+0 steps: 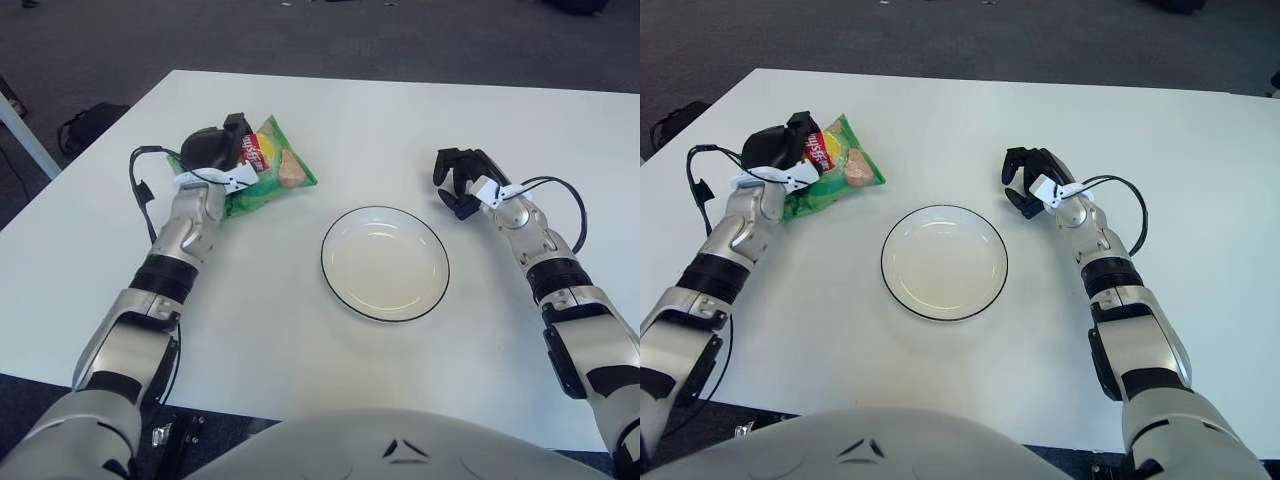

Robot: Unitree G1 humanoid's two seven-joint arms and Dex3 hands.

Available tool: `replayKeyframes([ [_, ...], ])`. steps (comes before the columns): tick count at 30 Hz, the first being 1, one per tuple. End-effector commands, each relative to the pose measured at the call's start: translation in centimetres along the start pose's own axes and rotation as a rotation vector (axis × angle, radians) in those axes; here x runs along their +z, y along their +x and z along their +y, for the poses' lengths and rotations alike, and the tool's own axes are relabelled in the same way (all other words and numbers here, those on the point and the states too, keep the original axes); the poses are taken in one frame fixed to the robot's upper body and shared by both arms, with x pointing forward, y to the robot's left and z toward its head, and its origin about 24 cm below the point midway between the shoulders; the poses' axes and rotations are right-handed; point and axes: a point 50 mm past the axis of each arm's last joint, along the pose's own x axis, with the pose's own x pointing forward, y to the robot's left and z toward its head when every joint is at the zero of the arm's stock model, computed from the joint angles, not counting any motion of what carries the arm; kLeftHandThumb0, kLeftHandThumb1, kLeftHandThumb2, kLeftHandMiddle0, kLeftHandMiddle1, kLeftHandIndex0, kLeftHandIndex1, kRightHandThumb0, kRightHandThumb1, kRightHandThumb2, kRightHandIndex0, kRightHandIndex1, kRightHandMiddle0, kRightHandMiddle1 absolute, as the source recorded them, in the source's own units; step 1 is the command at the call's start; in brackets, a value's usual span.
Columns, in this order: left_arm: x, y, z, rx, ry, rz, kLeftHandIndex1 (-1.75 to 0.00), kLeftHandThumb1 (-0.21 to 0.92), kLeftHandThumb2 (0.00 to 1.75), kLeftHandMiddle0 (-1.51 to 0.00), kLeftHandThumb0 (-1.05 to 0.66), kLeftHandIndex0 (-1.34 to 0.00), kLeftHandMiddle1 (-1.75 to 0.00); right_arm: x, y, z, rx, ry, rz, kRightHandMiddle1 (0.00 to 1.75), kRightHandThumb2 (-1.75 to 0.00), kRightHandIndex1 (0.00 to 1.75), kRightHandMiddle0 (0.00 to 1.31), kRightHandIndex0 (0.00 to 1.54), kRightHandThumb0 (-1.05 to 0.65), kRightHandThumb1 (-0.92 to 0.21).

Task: Put the snack into the plate.

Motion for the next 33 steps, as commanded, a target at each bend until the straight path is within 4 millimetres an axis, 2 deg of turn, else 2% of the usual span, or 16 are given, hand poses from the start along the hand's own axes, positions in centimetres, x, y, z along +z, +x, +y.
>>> replayKeyframes([
  [1, -0.1, 0.2, 1.4, 0.041, -0.009, -0.013, -1.75, -0.1, 1.74, -0.97, 0.0, -0.71, -1.6, -3.3, -2.0, 3.2, 0.139, -0.008, 0.15, 1.53, -1.68, 1.75, 0.81, 0.85, -0.01, 0.07],
  [4, 0.9, 0.5, 3.5, 0.129, -0.029, -0.066, -1.75, -0.11, 1.74, -0.98, 0.0, -0.72, -1.58, -3.3, -2.0, 3.2, 0.138, -0.006, 0.148, 1.53, -1.7, 1.75, 0.82, 0.88, -0.01, 0.09],
  [12, 2.1, 0.4, 5.5, 0.241, -0.004, -0.158, -1.75, -0.12, 1.75, -0.98, 0.0, -0.73, -1.57, -3.4, -1.9, 3.2, 0.135, 0.002, 0.152, 1.55, -1.73, 1.75, 0.82, 0.9, -0.01, 0.11],
  [21, 5.3, -0.2, 8.7, 0.393, 0.026, -0.267, -1.75, -0.11, 1.75, -0.96, 0.0, -0.72, -1.6, -3.3, -1.8, 3.3, 0.138, -0.035, 0.138, 1.53, -1.74, 1.75, 0.85, 0.91, -0.01, 0.13],
  [24, 5.9, -0.4, 9.3, 0.429, 0.033, -0.302, -1.75, -0.1, 1.75, -0.93, 0.0, -0.72, -1.64, -3.3, -1.8, 3.3, 0.134, -0.044, 0.132, 1.68, -1.48, 1.75, 0.71, 1.05, -0.34, -0.15],
  [28, 6.3, -0.6, 9.4, 0.459, 0.013, -0.34, -1.75, -0.08, 1.75, -0.91, 0.0, -0.71, -1.68, -3.3, -1.8, 3.4, 0.131, -0.047, 0.133, 1.73, -1.39, 1.75, 0.67, 1.13, -0.47, -0.25],
  [33, 6.6, -0.6, 9.4, 0.485, 0.009, -0.38, -1.75, -0.08, 1.75, -0.9, 0.0, -0.71, -1.7, -3.4, -1.8, 3.4, 0.13, -0.037, 0.136, 1.74, -1.37, 1.75, 0.65, 1.15, -0.5, -0.27],
])
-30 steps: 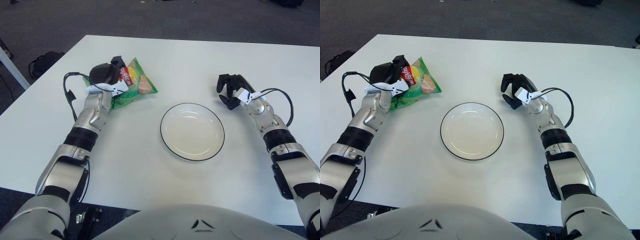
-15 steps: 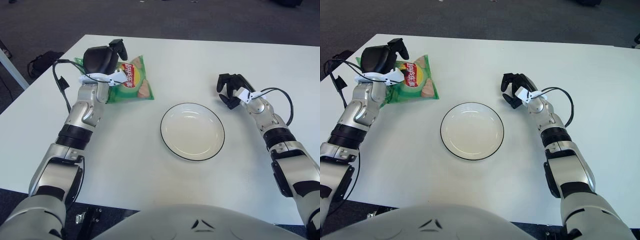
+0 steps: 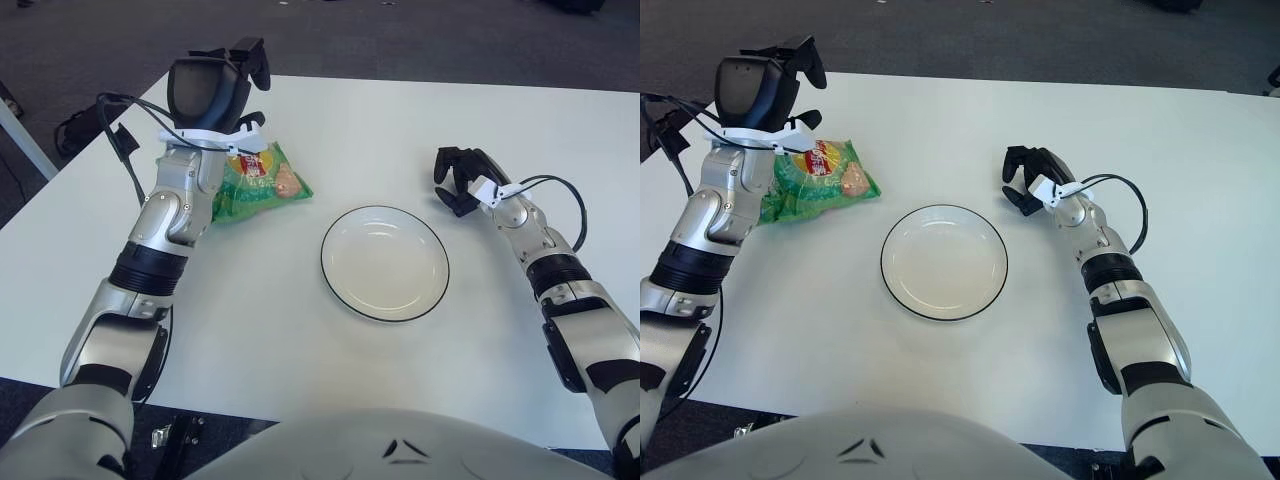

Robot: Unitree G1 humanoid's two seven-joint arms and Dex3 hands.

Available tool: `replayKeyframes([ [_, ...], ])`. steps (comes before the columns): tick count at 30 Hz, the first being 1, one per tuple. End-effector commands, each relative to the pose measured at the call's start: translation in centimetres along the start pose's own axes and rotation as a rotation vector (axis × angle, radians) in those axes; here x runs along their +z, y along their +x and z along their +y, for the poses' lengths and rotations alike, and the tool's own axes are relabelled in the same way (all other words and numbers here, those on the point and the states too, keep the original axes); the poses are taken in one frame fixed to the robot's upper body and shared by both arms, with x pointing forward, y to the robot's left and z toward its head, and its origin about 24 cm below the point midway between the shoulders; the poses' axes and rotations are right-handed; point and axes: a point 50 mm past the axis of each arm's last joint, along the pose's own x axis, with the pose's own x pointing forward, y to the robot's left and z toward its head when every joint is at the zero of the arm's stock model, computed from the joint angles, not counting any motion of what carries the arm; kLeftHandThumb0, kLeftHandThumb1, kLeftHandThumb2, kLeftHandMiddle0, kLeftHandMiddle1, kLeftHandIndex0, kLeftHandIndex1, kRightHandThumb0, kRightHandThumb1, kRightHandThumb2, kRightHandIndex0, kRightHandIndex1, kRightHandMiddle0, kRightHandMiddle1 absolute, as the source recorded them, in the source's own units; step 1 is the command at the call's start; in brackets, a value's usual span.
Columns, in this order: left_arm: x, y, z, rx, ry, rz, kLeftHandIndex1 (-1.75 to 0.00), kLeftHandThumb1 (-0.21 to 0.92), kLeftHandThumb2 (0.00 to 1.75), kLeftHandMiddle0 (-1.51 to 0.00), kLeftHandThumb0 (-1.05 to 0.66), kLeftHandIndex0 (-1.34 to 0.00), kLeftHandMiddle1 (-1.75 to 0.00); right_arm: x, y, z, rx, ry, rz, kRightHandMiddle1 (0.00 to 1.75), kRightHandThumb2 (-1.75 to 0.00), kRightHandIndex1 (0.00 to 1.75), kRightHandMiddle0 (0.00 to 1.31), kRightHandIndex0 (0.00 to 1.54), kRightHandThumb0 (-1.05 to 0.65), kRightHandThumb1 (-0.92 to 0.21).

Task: Put the snack into the plate.

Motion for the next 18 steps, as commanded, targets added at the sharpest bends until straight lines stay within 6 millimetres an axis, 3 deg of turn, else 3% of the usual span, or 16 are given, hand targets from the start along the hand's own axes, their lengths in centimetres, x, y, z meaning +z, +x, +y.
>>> replayKeyframes([
  [1, 0.3, 0.3, 0.2, 0.041, 0.009, -0.033, -1.75, -0.08, 1.75, -0.9, 0.0, -0.71, -1.7, -3.1, -2.1, 3.5, 0.137, -0.003, 0.14, 1.74, -1.37, 1.75, 0.65, 1.15, -0.5, -0.27],
  [18, 1.6, 0.3, 1.5, 0.009, 0.006, -0.098, -1.75, -0.09, 1.75, -0.91, 0.0, -0.7, -1.68, -3.0, -2.1, 3.6, 0.142, 0.013, 0.13, 1.75, -1.34, 1.75, 0.64, 1.15, -0.5, -0.29],
])
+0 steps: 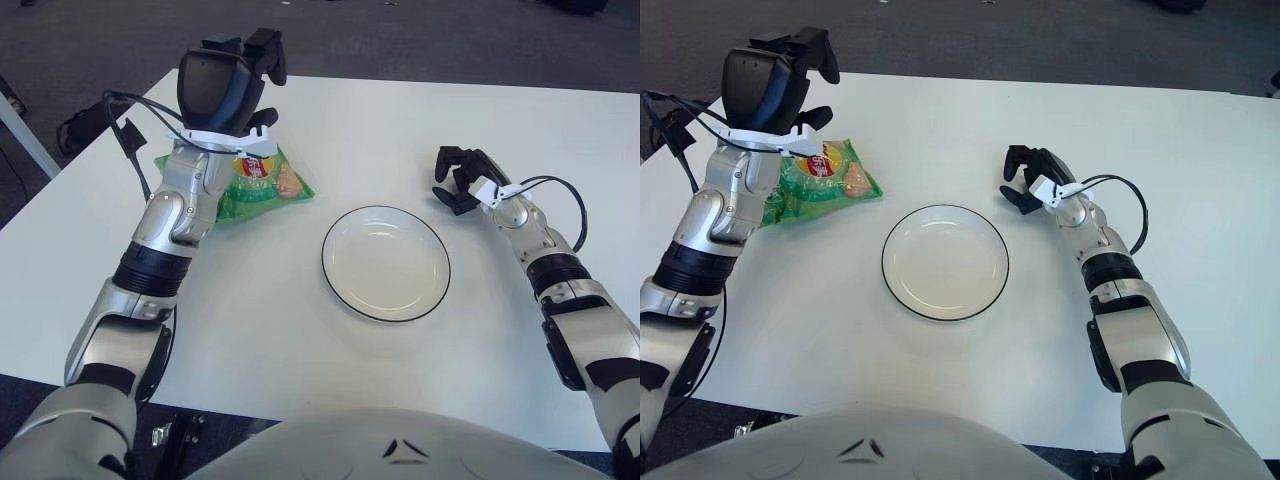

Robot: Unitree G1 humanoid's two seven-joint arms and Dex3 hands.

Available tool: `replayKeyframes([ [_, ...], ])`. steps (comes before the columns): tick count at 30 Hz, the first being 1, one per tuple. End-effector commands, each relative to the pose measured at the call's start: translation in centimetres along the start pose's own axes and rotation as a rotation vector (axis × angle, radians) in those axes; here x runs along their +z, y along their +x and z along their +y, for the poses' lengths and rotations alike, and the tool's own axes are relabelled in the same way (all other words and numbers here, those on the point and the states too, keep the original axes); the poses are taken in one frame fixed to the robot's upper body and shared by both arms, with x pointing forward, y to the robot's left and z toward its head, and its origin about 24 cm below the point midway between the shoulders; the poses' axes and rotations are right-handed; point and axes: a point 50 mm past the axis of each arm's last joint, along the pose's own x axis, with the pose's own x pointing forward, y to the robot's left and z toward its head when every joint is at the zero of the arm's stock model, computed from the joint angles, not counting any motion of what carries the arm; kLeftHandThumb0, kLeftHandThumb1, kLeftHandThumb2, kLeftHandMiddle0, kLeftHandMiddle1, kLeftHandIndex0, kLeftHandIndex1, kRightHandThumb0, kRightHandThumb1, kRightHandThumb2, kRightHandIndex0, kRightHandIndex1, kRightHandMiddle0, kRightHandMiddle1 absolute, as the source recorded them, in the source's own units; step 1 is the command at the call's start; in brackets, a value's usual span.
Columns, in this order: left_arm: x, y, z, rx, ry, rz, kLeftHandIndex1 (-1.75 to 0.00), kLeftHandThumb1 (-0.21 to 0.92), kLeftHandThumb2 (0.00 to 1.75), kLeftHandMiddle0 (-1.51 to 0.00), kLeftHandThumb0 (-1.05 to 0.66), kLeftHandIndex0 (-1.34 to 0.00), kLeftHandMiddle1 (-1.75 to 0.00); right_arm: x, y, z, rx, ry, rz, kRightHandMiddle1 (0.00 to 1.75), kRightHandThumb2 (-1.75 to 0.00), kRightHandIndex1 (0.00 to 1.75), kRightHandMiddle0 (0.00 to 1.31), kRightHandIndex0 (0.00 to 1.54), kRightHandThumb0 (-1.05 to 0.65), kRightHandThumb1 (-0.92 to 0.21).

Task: Put the snack into the plate.

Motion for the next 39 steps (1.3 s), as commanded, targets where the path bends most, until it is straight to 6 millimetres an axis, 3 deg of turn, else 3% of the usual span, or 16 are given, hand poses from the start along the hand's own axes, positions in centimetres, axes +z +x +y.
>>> replayKeyframes([
  [1, -0.1, 0.0, 0.4, -0.031, 0.035, -0.01, -1.75, -0.08, 1.75, -0.91, 0.0, -0.7, -1.69, -3.0, -2.1, 3.5, 0.139, 0.004, 0.136, 1.75, -1.35, 1.75, 0.64, 1.16, -0.5, -0.29],
  [6, -0.1, -1.0, 0.6, -0.191, 0.121, 0.006, -1.75, -0.08, 1.75, -0.9, 0.0, -0.69, -1.71, -2.9, -2.1, 3.5, 0.139, -0.01, 0.132, 1.75, -1.37, 1.75, 0.65, 1.18, -0.5, -0.27],
  [9, -0.1, -1.8, 0.7, -0.278, 0.156, 0.053, -1.65, -0.1, 1.75, -0.93, 0.0, -0.74, -1.73, -2.9, -2.1, 3.5, 0.139, -0.018, 0.129, 1.75, -1.38, 1.75, 0.66, 1.19, -0.51, -0.26],
  [12, 0.1, -2.1, 0.7, -0.339, 0.196, 0.118, -1.71, 0.18, 1.46, -0.64, -0.01, -0.57, -1.74, -2.8, -2.1, 3.4, 0.14, -0.024, 0.126, 1.75, -1.39, 1.75, 0.66, 1.2, -0.51, -0.26],
  [14, 0.1, -2.4, 0.5, -0.386, 0.224, 0.163, -1.72, 0.27, 1.36, -0.55, -0.01, -0.51, -1.74, -2.9, -2.1, 3.4, 0.141, -0.024, 0.126, 1.75, -1.39, 1.75, 0.66, 1.2, -0.51, -0.26],
  [16, 0.1, -2.7, 0.3, -0.429, 0.247, 0.207, -1.54, 0.35, 1.27, -0.54, 0.25, -0.21, -1.75, -2.9, -2.1, 3.4, 0.142, -0.024, 0.127, 1.75, -1.38, 1.75, 0.66, 1.19, -0.51, -0.26],
  [18, 0.1, -2.9, 0.1, -0.466, 0.265, 0.244, -1.42, 0.44, 1.14, -0.5, 0.32, -0.11, -1.72, -2.9, -2.1, 3.4, 0.142, -0.02, 0.129, 1.75, -1.38, 1.75, 0.66, 1.19, -0.51, -0.27],
  [19, 0.0, -3.0, 0.0, -0.483, 0.273, 0.261, -1.31, 0.51, 1.03, -0.37, -0.04, -0.07, -1.54, -2.9, -2.1, 3.4, 0.142, -0.017, 0.13, 1.75, -1.37, 1.75, 0.65, 1.18, -0.5, -0.27],
  [21, 0.0, -3.3, -0.1, -0.512, 0.291, 0.292, -1.16, 0.61, 0.88, -0.22, -0.38, -0.03, -1.31, -2.9, -2.1, 3.4, 0.143, -0.015, 0.131, 1.75, -1.37, 1.75, 0.65, 1.17, -0.5, -0.28],
  [25, 0.0, -3.6, -0.3, -0.537, 0.321, 0.334, -0.89, 0.81, 0.61, -0.05, -0.73, -0.01, -0.88, -2.9, -2.1, 3.4, 0.143, -0.024, 0.131, 1.75, -1.36, 1.75, 0.65, 1.17, -0.5, -0.28],
  [28, -0.1, -4.0, -0.4, -0.56, 0.349, 0.38, -0.68, 0.88, 0.55, -0.02, -0.87, 0.0, -0.58, -2.9, -2.1, 3.4, 0.141, -0.038, 0.129, 1.75, -1.37, 1.75, 0.66, 1.18, -0.51, -0.27],
  [33, -0.5, -5.0, -0.8, -0.597, 0.366, 0.448, -0.33, 0.91, 0.61, 0.0, -1.01, 0.0, -0.16, -2.9, -2.0, 3.3, 0.141, -0.042, 0.129, 1.75, -1.38, 1.75, 0.66, 1.19, -0.51, -0.26],
  [39, -0.9, -5.9, -1.3, -0.636, 0.353, 0.508, -0.07, 0.92, 0.67, 0.0, -1.04, 0.0, -0.02, -2.9, -2.0, 3.3, 0.145, -0.043, 0.128, 1.75, -1.38, 1.75, 0.66, 1.18, -0.51, -0.27],
])
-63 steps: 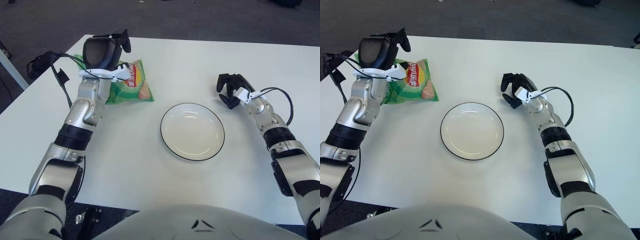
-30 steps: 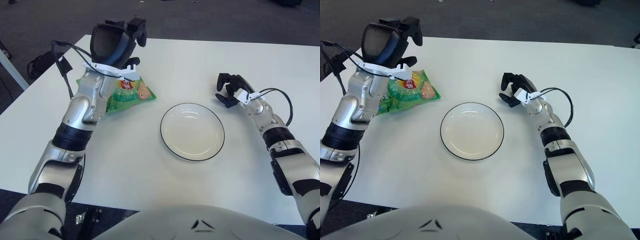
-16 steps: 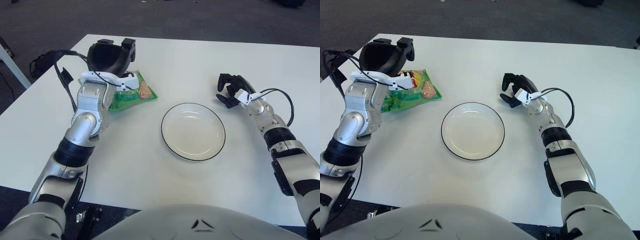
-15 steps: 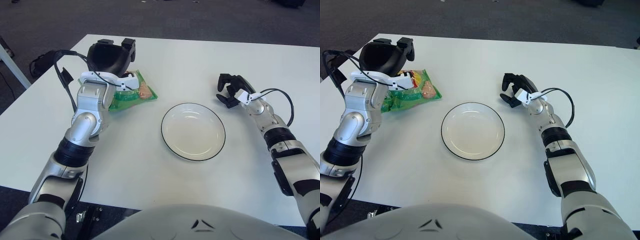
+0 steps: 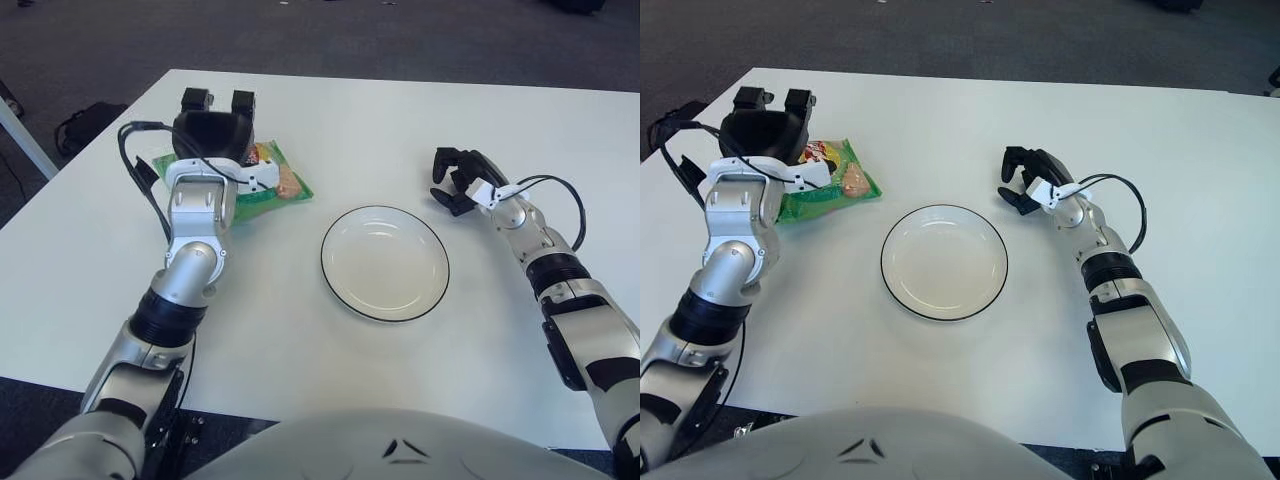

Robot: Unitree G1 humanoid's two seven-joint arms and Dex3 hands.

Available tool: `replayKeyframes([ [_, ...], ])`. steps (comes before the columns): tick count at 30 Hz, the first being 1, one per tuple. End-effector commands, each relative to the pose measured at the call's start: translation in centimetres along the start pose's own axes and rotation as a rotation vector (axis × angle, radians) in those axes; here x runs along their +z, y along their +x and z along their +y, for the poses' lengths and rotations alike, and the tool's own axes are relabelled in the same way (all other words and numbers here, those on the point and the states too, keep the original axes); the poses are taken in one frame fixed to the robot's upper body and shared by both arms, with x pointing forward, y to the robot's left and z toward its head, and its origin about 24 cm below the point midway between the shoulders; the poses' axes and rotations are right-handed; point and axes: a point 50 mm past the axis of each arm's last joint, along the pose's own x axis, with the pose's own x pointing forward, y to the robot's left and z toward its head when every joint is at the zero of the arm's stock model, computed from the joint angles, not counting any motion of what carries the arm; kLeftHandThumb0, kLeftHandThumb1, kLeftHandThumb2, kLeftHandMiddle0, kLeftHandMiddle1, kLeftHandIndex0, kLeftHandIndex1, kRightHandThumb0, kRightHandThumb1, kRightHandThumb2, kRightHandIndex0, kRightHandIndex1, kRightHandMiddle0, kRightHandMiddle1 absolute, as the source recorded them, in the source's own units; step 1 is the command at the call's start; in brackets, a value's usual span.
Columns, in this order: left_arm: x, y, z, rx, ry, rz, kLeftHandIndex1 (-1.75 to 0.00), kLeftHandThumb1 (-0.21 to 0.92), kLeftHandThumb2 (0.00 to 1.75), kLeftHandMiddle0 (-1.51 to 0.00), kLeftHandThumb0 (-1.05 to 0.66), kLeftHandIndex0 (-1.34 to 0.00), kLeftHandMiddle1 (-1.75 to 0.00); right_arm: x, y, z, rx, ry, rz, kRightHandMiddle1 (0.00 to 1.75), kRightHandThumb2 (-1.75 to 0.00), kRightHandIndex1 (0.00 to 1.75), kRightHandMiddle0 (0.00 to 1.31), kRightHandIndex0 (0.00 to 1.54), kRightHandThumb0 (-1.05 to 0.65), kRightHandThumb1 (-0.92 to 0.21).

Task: Put the snack into the plate.

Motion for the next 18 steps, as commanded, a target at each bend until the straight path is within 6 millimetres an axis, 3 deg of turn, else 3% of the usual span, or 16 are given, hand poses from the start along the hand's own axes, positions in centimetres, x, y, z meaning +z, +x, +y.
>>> replayKeyframes([
  [1, -0.5, 0.0, -0.5, -0.031, -0.007, 0.05, -0.05, 0.92, 0.67, 0.0, -1.05, 0.0, -0.01, -2.9, -2.0, 3.3, 0.133, -0.003, 0.137, 1.75, -1.38, 1.75, 0.66, 1.18, -0.51, -0.27],
  [9, -0.7, 0.7, -3.4, -0.122, -0.022, 0.083, 0.0, 0.92, 0.66, 0.0, -1.05, 0.0, 0.0, -2.9, -2.1, 3.3, 0.139, -0.004, 0.137, 1.75, -1.37, 1.75, 0.65, 1.17, -0.5, -0.27],
  [18, -0.9, 0.1, -6.0, -0.312, -0.077, 0.019, 0.0, 0.92, 0.69, 0.0, -1.05, 0.0, 0.0, -2.9, -2.1, 3.2, 0.145, -0.004, 0.135, 1.75, -1.36, 1.75, 0.65, 1.16, -0.5, -0.28],
])
